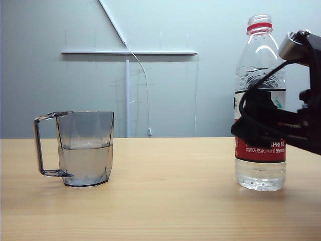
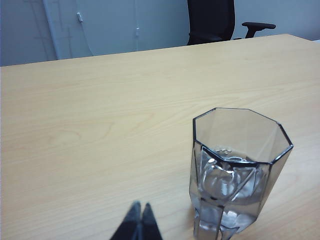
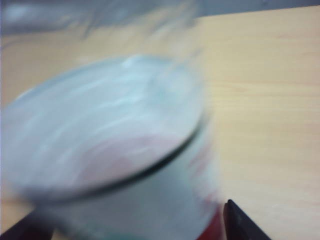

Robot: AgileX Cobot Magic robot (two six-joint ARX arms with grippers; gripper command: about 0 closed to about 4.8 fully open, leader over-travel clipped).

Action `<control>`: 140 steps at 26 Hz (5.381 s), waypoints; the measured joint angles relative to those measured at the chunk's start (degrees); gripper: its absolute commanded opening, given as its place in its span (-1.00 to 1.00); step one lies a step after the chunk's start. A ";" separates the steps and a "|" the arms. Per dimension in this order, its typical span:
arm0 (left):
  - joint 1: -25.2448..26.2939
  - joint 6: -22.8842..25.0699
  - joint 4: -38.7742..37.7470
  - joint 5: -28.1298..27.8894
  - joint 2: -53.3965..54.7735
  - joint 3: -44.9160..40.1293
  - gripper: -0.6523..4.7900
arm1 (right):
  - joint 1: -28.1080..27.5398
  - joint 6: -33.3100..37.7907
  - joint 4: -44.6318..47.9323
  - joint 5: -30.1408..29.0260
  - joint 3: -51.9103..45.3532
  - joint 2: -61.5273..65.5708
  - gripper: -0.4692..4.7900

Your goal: Pick up the mineral water bottle on the table and pour water into the mug until it's half full.

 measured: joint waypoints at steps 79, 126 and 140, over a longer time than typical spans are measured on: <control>25.46 0.00 0.00 0.09 0.00 0.00 -0.77 | 58.90 -40.74 -15.06 61.61 -0.83 -63.34 -0.70; 25.42 0.00 0.00 0.15 0.00 0.00 -0.77 | -40.83 -9.01 -76.15 -23.30 -0.83 -89.42 -0.70; 25.44 0.00 0.00 0.15 0.00 0.00 -0.77 | -40.76 -9.14 -80.46 -23.39 -0.83 -89.42 -0.70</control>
